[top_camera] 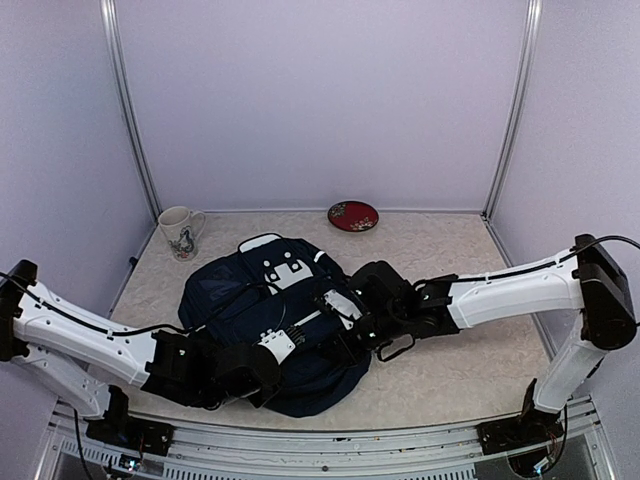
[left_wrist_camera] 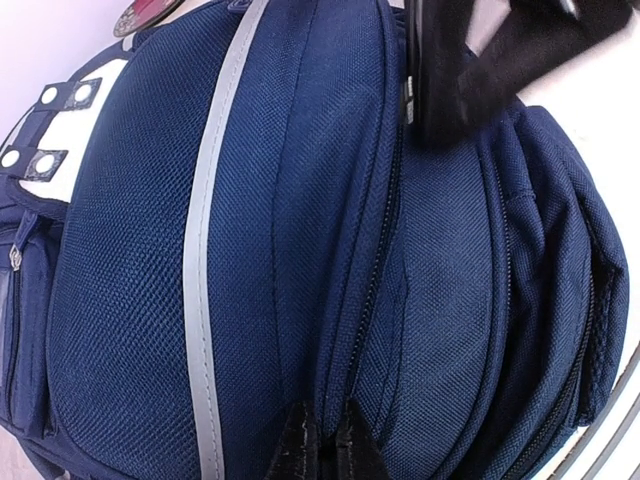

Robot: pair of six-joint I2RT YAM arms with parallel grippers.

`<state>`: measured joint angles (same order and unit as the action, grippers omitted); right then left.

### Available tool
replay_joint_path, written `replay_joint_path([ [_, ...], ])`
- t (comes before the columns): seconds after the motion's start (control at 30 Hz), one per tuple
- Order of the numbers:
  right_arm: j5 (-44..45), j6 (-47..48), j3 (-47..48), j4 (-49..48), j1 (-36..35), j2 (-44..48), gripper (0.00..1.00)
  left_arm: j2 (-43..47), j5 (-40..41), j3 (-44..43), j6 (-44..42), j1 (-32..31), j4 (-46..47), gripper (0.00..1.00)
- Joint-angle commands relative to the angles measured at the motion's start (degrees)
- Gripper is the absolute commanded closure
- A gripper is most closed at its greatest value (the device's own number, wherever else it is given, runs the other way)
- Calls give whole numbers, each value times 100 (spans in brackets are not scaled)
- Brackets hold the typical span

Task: Pack the student bag
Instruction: Zip the upper front pocket of the student bag.

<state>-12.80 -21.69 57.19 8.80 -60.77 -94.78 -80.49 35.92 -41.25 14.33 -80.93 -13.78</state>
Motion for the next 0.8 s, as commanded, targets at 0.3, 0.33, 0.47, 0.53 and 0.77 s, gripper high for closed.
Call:
replay_joint_path([
  [0.3,1626,1147,-207,1474,1568,922,100,183,-26,9,-356,-310,-135,100],
  [0.33,1632,1335,-117,1425,1687,858,100,196,-23,14,-449,-427,-112,100],
  [0.47,2011,2127,381,1400,2024,517,100,196,-161,17,-637,-603,-77,100],
  [0.53,2245,2596,648,1306,2133,401,100,193,-253,34,-741,-641,-40,100],
  [0.77,1030,3966,878,219,2228,262,100,306,-417,221,-1262,-1056,281,100],
])
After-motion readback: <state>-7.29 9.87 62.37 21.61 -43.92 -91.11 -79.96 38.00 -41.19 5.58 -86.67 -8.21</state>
